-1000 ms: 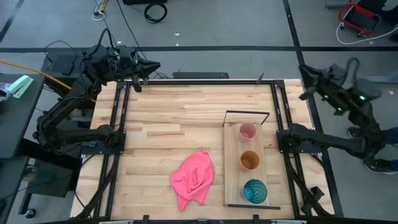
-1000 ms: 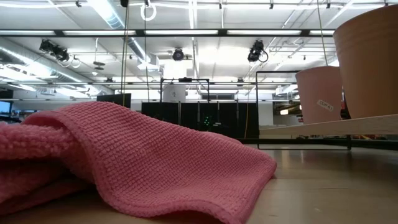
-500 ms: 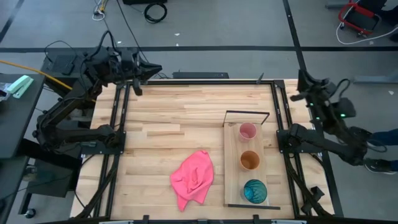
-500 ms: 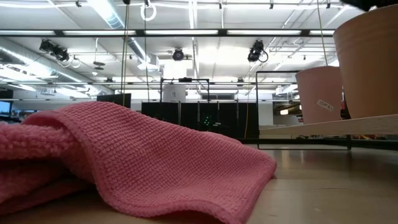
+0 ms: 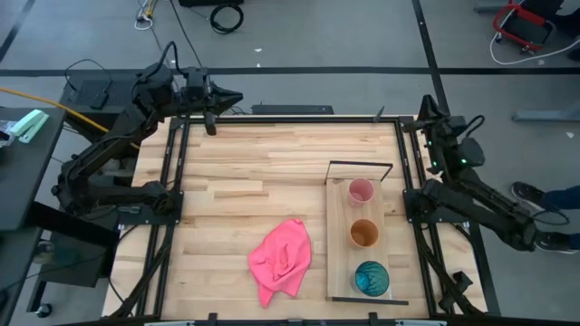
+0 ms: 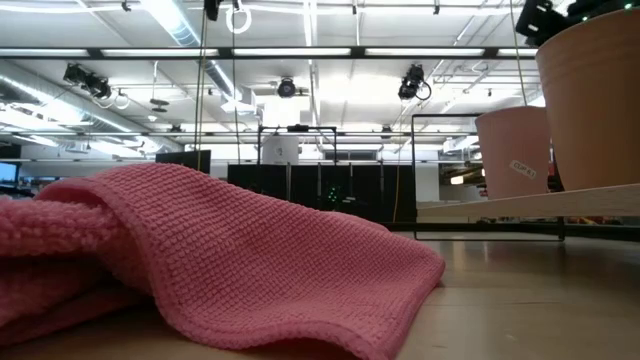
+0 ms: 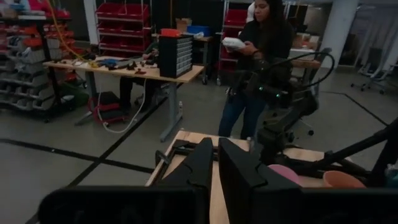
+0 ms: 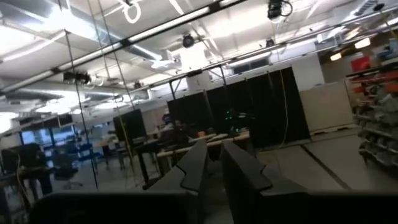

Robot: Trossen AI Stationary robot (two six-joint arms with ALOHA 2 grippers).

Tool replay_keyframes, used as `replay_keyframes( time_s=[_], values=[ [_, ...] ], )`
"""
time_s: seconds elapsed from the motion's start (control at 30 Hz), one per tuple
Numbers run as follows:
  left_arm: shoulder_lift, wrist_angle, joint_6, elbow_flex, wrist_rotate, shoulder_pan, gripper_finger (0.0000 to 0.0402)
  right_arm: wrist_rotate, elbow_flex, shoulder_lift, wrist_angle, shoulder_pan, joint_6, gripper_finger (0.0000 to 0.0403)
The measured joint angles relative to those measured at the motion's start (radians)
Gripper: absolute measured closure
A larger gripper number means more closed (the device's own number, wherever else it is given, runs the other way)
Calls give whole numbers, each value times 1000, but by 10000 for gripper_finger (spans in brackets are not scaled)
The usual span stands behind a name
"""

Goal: Stack small to large cups/mugs on shelf
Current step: Return to Home Position

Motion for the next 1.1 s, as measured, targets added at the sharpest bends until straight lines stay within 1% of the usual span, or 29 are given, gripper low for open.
replay_keyframes(
  time_s=[0.1, 0.17, 0.23, 0.33, 0.4, 0.53, 0.6, 0.67, 0.73, 0.83, 0.93, 1.03, 1.1],
  values=[
    [9, 6, 0, 0, 3, 40, 363, -50, 4, 54, 30, -75, 69, 347],
    [19, 13, 0, 0, 34, 67, 361, -75, 4, 81, 35, -128, 69, 347],
    [24, 15, 0, 0, 79, 93, 362, -84, 4, 88, 33, -170, 73, 347],
    [19, 2, -2, 0, 101, 148, 365, -98, 4, 75, 59, -207, 61, 347],
    [15, -34, 9, 0, 98, 183, 368, -117, 7, 58, 57, -212, 23, 347],
    [-2, -128, 73, 0, 95, 245, 372, -173, 60, 35, -54, -198, -17, 347],
    [-7, -163, 102, 0, 99, 270, 370, -174, 102, 34, -109, -189, -65, 347],
    [-8, -164, 123, 0, 106, 295, 367, -173, 146, 35, -151, -185, -110, 347],
    [-18, -170, 130, 0, 115, 322, 364, -159, 184, 35, -192, -186, -109, 347],
    [-35, -242, 119, -4, 123, 362, 361, -143, 208, 35, -289, -186, -45, 347],
    [-97, -250, 88, -85, 145, 384, 363, -143, 197, 36, -318, -186, -42, 347],
    [-222, -168, 10, -224, 150, 392, 368, -143, 196, 36, -316, -186, -42, 347],
    [-322, -77, -41, -324, 150, 392, 371, -143, 196, 32, -312, -186, -68, 347]
  ],
)
